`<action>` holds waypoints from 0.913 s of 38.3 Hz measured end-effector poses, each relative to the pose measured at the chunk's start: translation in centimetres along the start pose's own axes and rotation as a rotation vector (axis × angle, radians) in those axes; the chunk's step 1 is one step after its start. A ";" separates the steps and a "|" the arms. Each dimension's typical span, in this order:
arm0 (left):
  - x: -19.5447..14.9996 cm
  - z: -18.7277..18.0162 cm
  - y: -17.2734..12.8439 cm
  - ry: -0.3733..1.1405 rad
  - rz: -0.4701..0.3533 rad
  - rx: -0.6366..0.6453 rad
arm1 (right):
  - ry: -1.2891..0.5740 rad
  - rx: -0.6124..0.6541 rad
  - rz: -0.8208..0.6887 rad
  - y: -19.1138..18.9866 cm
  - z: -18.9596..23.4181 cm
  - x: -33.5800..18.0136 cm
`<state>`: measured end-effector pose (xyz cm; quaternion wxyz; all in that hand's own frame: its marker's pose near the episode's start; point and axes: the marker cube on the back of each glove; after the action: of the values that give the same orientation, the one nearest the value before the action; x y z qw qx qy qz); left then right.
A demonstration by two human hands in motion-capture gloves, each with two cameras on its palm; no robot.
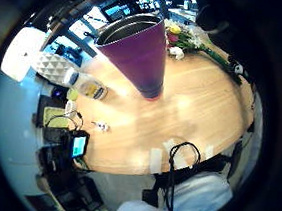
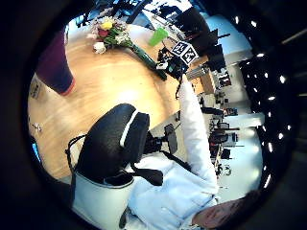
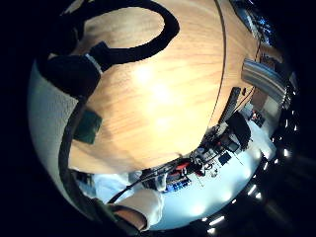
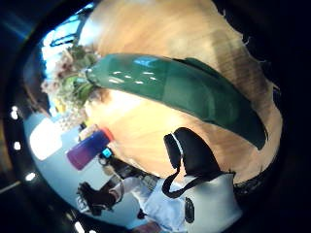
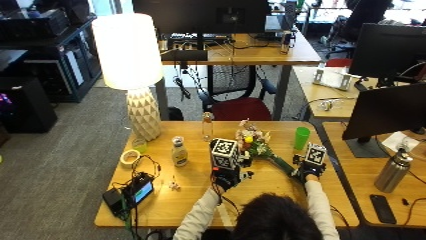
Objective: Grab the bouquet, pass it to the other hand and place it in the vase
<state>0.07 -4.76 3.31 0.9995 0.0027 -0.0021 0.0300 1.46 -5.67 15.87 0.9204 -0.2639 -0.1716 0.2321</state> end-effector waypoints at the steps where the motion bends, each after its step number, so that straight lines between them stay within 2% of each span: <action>1: 0.0 -0.1 0.1 -0.001 -0.001 -0.002 | 0.009 -0.007 0.014 0.0 0.2 0.0; 5: 0.1 -0.6 0.8 0.004 -0.010 -0.023 | 0.053 0.049 0.057 -0.2 0.4 0.2; 9: 0.1 -0.4 0.8 0.012 -0.016 -0.036 | 0.090 0.138 0.034 -0.7 0.4 -0.1; 13: 0.0 -0.1 0.5 0.008 -0.013 -0.031 | 0.086 0.088 0.018 0.1 1.1 -0.6; 18: 0.5 -1.2 1.7 0.008 -0.030 -0.057 | 0.097 0.116 -0.067 0.2 1.4 -1.7; 26: 0.1 -1.4 1.4 0.008 -0.027 -0.040 | 0.125 0.186 -0.009 -0.9 1.3 -2.5; 31: 0.1 -2.1 1.7 0.019 -0.040 -0.055 | 0.054 0.109 -0.011 -0.2 1.6 -2.2; 35: 0.1 -2.4 1.8 0.031 -0.034 -0.071 | 0.030 0.197 0.005 -0.8 1.4 -1.8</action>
<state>0.07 -2.93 0.93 0.9993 -0.0330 0.0125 0.0128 -0.39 -6.66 17.14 0.9436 -0.1761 -0.1335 0.2463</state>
